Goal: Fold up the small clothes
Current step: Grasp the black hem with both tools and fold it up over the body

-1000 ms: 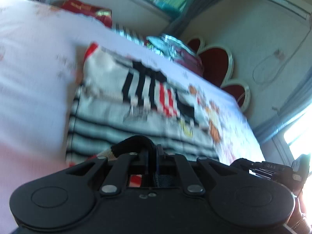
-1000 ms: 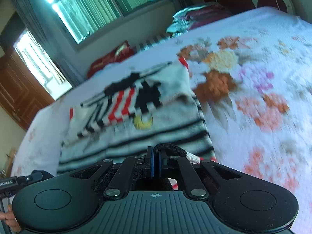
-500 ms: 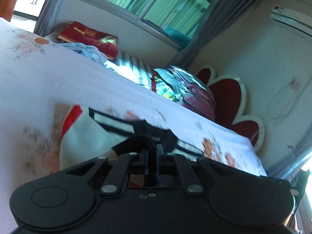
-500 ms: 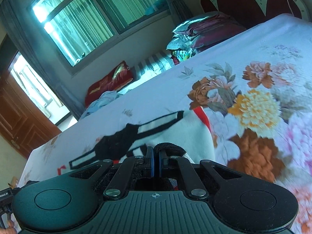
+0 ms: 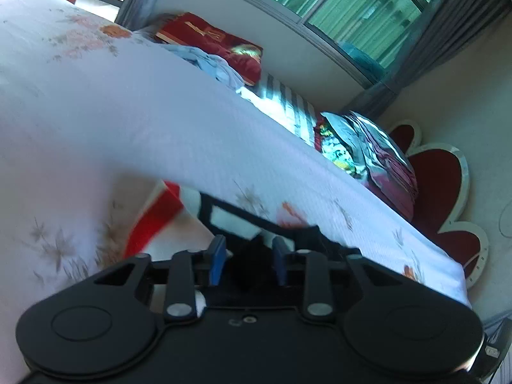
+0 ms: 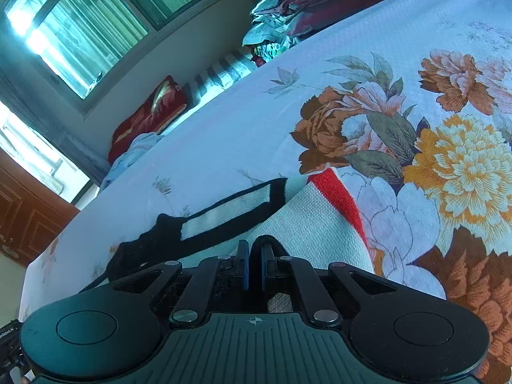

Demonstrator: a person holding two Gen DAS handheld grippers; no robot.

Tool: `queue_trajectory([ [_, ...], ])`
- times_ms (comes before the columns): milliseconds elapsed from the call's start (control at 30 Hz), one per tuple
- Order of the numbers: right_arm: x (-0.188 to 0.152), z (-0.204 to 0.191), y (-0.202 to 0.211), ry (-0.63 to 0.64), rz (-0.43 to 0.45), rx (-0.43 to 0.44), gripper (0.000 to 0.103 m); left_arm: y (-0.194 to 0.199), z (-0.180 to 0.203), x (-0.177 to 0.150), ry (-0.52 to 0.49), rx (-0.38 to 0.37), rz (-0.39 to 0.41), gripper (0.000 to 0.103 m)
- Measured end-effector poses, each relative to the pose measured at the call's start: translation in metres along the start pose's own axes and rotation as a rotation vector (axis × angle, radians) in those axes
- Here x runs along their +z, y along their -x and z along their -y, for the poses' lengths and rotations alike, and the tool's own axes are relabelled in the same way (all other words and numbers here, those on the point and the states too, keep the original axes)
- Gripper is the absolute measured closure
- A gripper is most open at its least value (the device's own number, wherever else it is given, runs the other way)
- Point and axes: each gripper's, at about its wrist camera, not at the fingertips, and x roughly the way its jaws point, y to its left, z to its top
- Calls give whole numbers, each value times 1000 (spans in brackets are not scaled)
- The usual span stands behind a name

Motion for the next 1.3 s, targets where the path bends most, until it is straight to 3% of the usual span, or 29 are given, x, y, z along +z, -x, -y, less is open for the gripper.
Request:
queue_trajectory([
  [67, 4, 3, -1, -12, -6, 16, 99, 4, -1, 3, -15, 2, 10, 56],
  [167, 8, 6, 3, -19, 7, 30, 98, 10, 1, 5, -57, 3, 21, 47],
  [200, 11, 6, 6, -18, 28, 25, 93, 11, 2, 5, -73, 3, 22, 47],
  [300, 19, 10, 18, -14, 100, 15, 47, 11, 9, 2, -157, 3, 2, 43],
  [467, 17, 2, 17, 74, 63, 68, 45, -8, 22, -13, -242, 1, -63, 43],
  [533, 11, -5, 11, 139, 45, 43, 45, -20, 23, -17, -246, 12, -90, 47],
  [700, -2, -12, -9, 254, 2, -5, 49, -35, 25, -27, -271, 29, -130, 72],
  [867, -11, -25, -20, 387, -24, -23, 81, -36, 26, -32, -306, 47, -125, 97],
  [967, -16, -30, -25, 447, -31, -29, 97, -31, 25, -32, -312, 46, -98, 98],
  [1033, -16, -32, -24, 458, -15, -25, 98, -27, 26, -32, -316, 46, -70, 99],
  [1200, -2, -30, -10, 397, 130, -35, 99, -18, 28, -23, -305, 67, 36, 99],
  [1300, 1, -30, -20, 386, 138, -82, 99, -26, 22, -19, -279, 118, 42, 99],
])
